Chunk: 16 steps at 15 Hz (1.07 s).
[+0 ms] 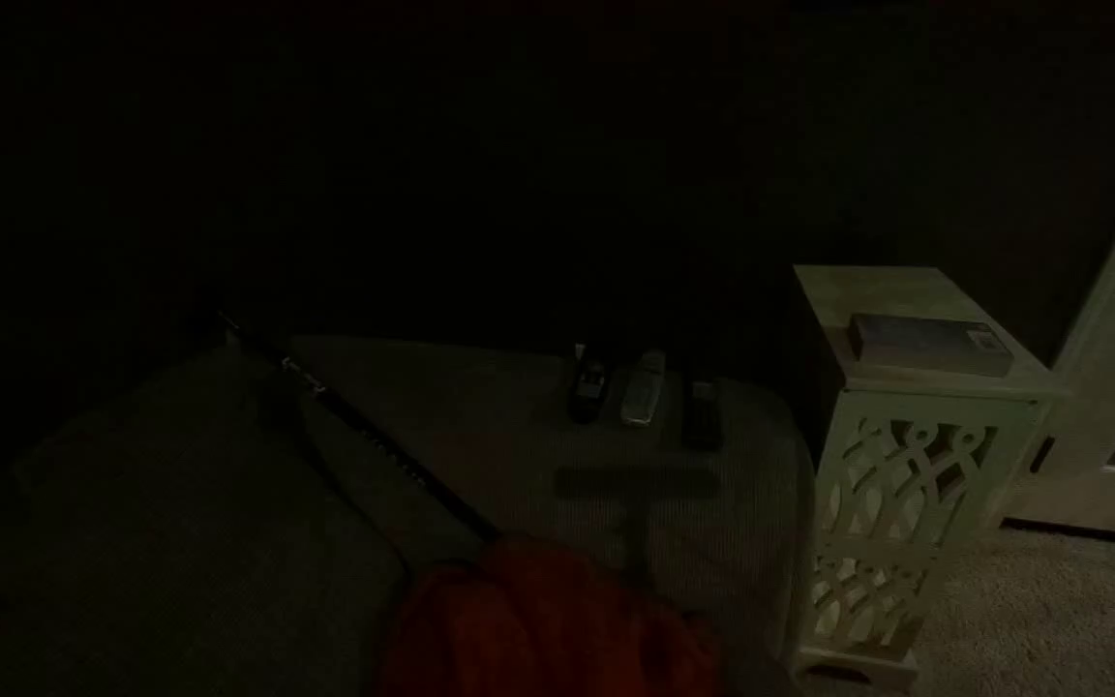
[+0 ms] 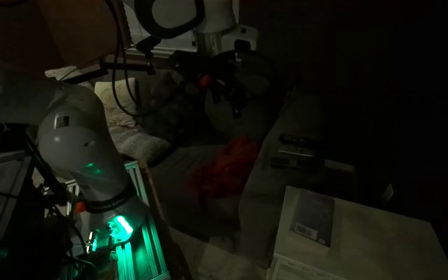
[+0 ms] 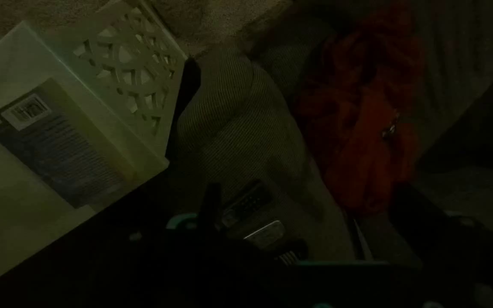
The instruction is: Move the orange cloth backwards.
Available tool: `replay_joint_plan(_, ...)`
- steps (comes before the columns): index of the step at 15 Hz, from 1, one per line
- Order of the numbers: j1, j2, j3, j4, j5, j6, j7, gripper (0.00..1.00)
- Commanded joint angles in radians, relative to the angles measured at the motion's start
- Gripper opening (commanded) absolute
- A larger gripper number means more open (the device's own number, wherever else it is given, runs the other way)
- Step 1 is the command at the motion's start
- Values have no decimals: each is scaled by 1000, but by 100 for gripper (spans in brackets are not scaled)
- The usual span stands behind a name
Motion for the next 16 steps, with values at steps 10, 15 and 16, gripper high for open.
replay_joint_plan(10,36,41,7,22,48,57,-19,100)
replay_joint_plan(15,159,177,49,111,125,147,-26,100)
replay_joint_plan(16,183,229,62,130,144,160,-18,100)
